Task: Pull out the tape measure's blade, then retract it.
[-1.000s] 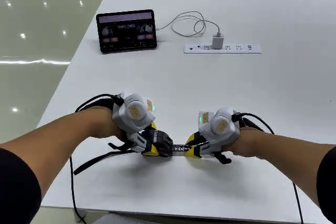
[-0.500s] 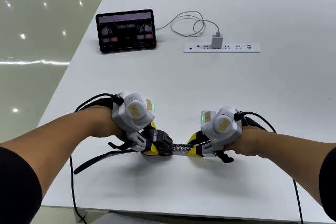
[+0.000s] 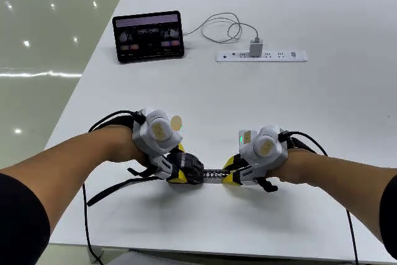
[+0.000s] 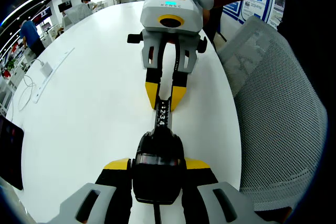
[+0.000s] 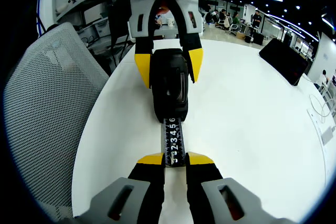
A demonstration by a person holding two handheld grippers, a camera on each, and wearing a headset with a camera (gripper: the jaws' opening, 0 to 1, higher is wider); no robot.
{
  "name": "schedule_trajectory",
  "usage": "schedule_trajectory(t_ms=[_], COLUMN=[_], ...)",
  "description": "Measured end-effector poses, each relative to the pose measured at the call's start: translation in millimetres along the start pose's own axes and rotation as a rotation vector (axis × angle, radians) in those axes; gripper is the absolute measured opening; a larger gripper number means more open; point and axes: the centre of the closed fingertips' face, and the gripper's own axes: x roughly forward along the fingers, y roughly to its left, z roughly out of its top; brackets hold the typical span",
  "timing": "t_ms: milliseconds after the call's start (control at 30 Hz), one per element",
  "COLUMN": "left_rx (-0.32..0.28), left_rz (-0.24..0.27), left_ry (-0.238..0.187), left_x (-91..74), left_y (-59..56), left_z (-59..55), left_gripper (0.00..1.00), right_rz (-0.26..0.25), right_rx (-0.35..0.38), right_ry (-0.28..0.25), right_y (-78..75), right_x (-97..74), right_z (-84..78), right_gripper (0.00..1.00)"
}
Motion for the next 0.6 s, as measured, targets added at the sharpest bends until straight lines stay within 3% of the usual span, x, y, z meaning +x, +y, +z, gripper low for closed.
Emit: schedule_trajectory(t_ms=[600], left_rx=[-0.002], left_rz=[0.001], left_ry=[0.002], left_x=[1.2], left_y=[-0.6], left_z=[0.6], left_gripper=[0.32], right_rz=[-0.005], right_rx=[0.000], right_ry=[0.004], right_y=[0.3], right_x=[-5.8], right_z=[-6.6], right_gripper=[0.10])
